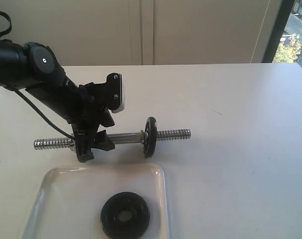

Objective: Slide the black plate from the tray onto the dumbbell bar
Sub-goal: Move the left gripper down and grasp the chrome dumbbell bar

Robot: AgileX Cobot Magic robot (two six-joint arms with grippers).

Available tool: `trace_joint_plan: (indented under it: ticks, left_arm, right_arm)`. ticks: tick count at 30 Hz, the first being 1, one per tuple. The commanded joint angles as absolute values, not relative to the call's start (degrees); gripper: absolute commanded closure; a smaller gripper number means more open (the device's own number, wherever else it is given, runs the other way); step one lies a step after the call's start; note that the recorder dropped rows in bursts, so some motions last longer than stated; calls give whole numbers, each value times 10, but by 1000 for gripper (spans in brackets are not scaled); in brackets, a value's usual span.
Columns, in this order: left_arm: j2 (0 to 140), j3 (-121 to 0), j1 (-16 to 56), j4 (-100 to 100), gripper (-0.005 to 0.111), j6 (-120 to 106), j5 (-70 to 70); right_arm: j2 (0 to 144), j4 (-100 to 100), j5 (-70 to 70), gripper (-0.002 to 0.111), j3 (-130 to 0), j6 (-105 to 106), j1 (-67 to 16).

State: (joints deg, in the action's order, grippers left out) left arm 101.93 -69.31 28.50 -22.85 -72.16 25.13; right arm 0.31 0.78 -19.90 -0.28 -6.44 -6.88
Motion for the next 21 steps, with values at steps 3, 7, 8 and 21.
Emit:
trace_joint_plan:
  ticks: [3,7,8,21]
  left_arm:
    - [1042,-696,288,-240,43,-725,227]
    - [1050,-696,288,-244,43,-738,214]
    - [1052,-696,289,-254,43,-748,211]
    - [1078,-696,326,-295,43,-799,160]
  right_arm:
    - [0,10,-197,108,0,-64,-69]
    - [0,10,-197,108,0,-64,-69]
    - [0,10,-197,108,0,-64,-69]
    - [0,10,-197,108,0,-64,-69]
